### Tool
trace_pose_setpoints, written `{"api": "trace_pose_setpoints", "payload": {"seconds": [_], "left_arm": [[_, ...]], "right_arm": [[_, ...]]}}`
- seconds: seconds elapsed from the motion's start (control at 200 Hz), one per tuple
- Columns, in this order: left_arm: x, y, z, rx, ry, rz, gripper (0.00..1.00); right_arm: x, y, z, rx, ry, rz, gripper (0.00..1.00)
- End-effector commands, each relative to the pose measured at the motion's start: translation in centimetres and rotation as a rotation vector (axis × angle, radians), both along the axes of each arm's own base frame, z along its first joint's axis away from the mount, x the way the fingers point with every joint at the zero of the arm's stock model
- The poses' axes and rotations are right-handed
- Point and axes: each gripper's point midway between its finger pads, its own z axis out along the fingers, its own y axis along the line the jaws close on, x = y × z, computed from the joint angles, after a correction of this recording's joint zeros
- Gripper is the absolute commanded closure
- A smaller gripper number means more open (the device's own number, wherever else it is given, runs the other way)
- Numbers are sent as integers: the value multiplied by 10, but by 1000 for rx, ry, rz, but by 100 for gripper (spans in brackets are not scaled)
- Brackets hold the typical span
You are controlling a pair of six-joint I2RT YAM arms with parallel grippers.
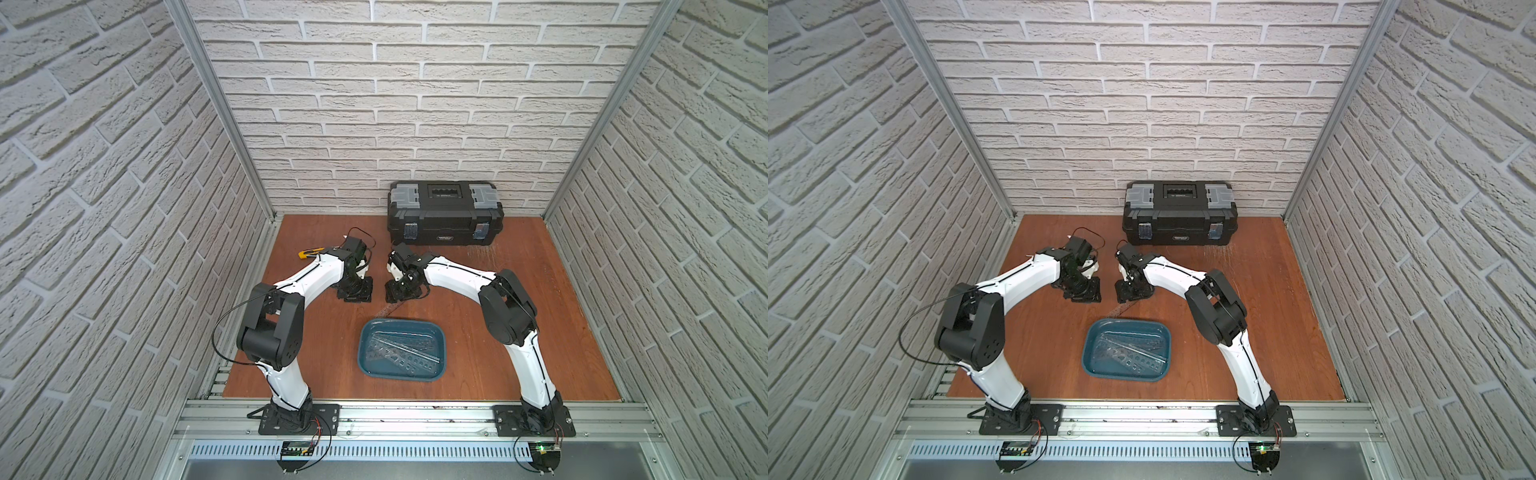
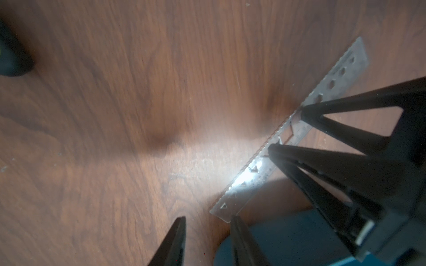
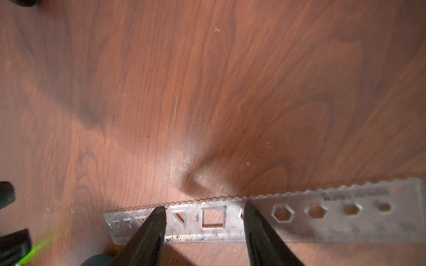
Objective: Put the scattered rulers into the storage box
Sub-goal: Adjust the ruler at the center of the board.
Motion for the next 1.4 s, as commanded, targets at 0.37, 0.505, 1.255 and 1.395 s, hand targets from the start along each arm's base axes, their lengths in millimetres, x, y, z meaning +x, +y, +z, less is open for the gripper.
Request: {"api": "trace_pose_setpoints", "payload": {"seconds": [0.37, 0.505, 1.255, 1.395], "left_arm": [[3, -2, 1, -18, -7, 11, 63], [8, -5, 1, -23, -8, 12, 63], [100, -36, -5, -89, -97, 101, 60], [112, -40, -4, -123, -107, 141, 59]], "right_arm": [[47, -88, -43, -4, 26, -496, 41], [56, -110, -55, 33, 36, -644, 42], [52, -129, -27, 127, -24, -705, 42], [70, -117, 7, 183, -88, -642, 41]]}}
